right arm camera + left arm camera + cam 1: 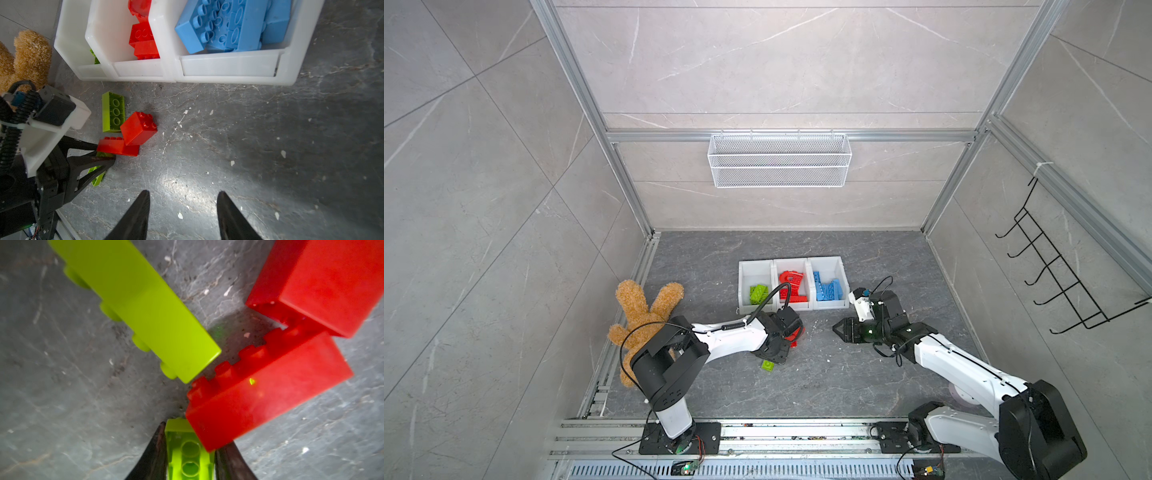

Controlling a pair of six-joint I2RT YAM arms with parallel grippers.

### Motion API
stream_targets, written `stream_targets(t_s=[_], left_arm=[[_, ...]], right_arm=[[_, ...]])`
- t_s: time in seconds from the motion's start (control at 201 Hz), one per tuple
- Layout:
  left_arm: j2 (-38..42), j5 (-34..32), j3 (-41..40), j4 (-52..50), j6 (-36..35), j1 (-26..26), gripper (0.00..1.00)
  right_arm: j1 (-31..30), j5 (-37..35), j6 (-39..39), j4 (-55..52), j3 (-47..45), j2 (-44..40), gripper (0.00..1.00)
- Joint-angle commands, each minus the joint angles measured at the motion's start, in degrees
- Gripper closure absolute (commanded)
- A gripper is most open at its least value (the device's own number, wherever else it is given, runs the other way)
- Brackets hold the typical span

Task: Sort the legos into containers by color
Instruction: Pick up the lego from the center of the table, then place the lego in the container.

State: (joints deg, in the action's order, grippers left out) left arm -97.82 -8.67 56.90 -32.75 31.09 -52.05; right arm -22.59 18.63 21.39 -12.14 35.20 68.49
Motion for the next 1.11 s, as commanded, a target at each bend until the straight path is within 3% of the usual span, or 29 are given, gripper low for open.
stream_targets(t_s=[0.0, 0.209, 0.373, 0.488, 0.627, 0.906, 0.97, 1.105], left_arm=[[3.3, -1.9, -0.9, -2.9, 0.0, 0.9, 0.73], [8.2, -1.8, 2.0, -6.1, -2.2, 3.0, 0.74], [8.5, -0.4, 8.7, -6.4, -8.2, 10.0, 0.72], [4.4, 2.6, 15.8, -6.5, -13.0, 16.7, 0.71], [-2.9, 1.6, 25.9, -7.3, -18.1, 20.6, 0.7], [-15.1, 2.1, 37.9, -10.5, -21.1, 23.4, 0.68], [-15.9, 1.9, 38.0, -10.6, -21.0, 23.5, 0.62], [-15.6, 1.3, 37.5, -9.6, -21.3, 23.6, 0.37]], right_arm=[[-0.3, -0.6, -0.5, -0.9, 1.2, 0.1, 0.46], [-0.3, -0.8, -0.6, -1.6, 1.1, -0.9, 0.46], [-0.3, -0.8, -0.7, -1.8, 1.3, -1.2, 0.46], [-0.3, -1.0, -0.8, -2.2, 1.3, -1.7, 0.46], [-0.3, -1.3, -0.6, -2.8, 1.4, -2.5, 0.46], [-0.3, -1.7, -0.1, -2.9, 0.5, -3.9, 0.46], [-0.3, -1.7, -0.1, -3.0, 0.3, -4.2, 0.46], [-0.3, -1.7, -0.4, -3.4, 0.3, -4.7, 0.46]])
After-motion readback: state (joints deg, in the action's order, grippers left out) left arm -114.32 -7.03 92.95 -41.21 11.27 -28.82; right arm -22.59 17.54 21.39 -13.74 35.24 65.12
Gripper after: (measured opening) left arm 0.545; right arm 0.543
